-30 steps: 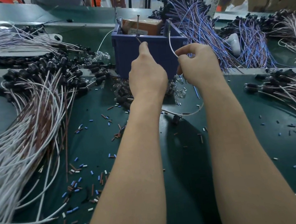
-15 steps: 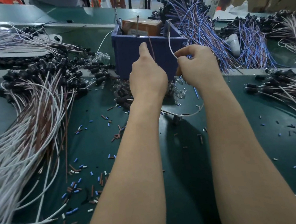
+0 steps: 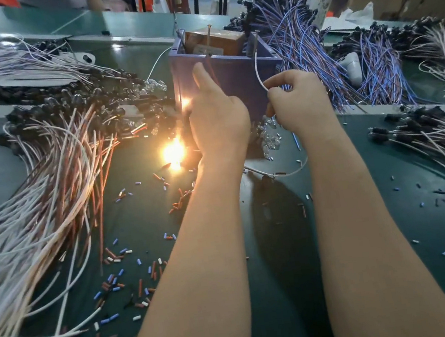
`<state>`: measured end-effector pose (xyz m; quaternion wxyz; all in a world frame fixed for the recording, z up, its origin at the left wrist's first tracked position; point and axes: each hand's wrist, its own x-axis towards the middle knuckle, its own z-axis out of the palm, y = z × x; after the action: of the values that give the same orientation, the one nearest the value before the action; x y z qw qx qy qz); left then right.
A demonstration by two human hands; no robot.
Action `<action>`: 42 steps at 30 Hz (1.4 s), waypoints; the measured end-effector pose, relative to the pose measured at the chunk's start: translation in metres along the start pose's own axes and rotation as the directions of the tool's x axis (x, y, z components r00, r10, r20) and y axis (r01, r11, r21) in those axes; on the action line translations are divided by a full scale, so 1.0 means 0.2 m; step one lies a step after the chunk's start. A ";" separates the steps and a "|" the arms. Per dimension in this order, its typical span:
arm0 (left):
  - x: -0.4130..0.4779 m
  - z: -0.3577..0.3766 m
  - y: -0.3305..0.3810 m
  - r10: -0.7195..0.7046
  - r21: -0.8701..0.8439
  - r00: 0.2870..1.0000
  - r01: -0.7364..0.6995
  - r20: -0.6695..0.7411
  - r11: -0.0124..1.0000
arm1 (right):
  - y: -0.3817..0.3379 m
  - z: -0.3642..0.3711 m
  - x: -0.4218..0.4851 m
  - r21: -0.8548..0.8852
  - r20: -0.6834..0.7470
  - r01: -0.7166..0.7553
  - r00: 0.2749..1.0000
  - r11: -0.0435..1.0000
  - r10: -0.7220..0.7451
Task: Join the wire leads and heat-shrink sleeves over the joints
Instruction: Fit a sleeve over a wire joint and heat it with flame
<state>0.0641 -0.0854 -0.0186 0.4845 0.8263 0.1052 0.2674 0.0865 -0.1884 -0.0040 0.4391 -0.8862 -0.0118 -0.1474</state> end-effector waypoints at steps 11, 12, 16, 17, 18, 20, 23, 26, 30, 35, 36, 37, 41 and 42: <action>0.03 0.02 -0.03 -0.050 -0.087 0.990 0.061 0.129 0.994 | 0.00 -0.01 -0.01 0.015 0.000 0.001 1.000 1.000 -0.001; 0.03 0.02 -0.03 -0.047 -0.087 0.991 0.059 0.127 0.994 | 0.00 -0.01 -0.01 0.017 0.003 0.000 1.000 1.000 0.000; 0.04 0.02 -0.03 -0.047 -0.081 0.992 0.057 0.119 0.995 | 0.00 -0.01 -0.01 0.019 0.001 -0.005 1.000 1.000 0.004; 0.03 0.03 -0.04 -0.043 -0.083 0.992 0.053 0.123 0.995 | 0.00 -0.01 -0.01 0.020 0.001 -0.005 1.000 1.000 0.005; 0.03 0.03 -0.04 -0.037 -0.081 0.991 0.048 0.126 0.996 | 0.00 -0.01 -0.01 0.019 0.003 -0.007 1.000 1.000 0.007; 0.03 0.03 -0.04 -0.025 -0.067 0.991 0.034 0.132 0.997 | -0.01 -0.01 -0.01 0.016 0.005 -0.010 1.000 1.000 0.010; 0.04 0.03 -0.04 -0.023 -0.062 0.991 0.031 0.134 0.998 | -0.01 -0.02 -0.01 0.022 0.012 -0.013 1.000 1.000 0.013; 0.04 0.03 -0.05 -0.022 -0.065 0.990 0.031 0.141 0.997 | -0.01 -0.02 -0.01 0.018 0.018 -0.008 1.000 1.000 0.008; 0.04 0.04 -0.05 -0.022 -0.057 0.990 0.030 0.140 0.998 | -0.01 -0.02 -0.01 0.023 0.012 -0.006 1.000 1.000 0.006; 0.04 0.03 -0.05 -0.020 -0.052 0.987 0.029 0.160 0.998 | -0.02 -0.02 -0.03 0.001 -0.042 0.008 0.999 1.000 -0.008; 0.04 0.03 -0.05 -0.030 -0.044 0.983 0.039 0.182 0.998 | -0.02 -0.03 -0.03 -0.025 -0.123 0.018 0.992 1.000 -0.021; 0.04 0.03 -0.04 -0.046 -0.020 0.974 0.052 0.221 0.998 | -0.03 -0.04 -0.03 -0.065 -0.235 0.024 0.971 0.998 -0.039; -0.01 0.03 0.02 -0.113 0.157 0.845 0.036 0.522 0.987 | -0.10 -0.09 -0.05 -0.099 -0.551 0.157 0.813 0.983 -0.185; -0.02 0.02 0.03 -0.136 0.184 0.818 0.038 0.559 0.982 | -0.11 -0.09 -0.06 -0.047 -0.521 0.211 0.829 0.976 -0.205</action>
<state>0.0625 -0.0937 -0.0157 0.4358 0.8996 0.0154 -0.0230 0.0673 -0.1882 0.0206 0.4126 -0.8032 0.0108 -0.4295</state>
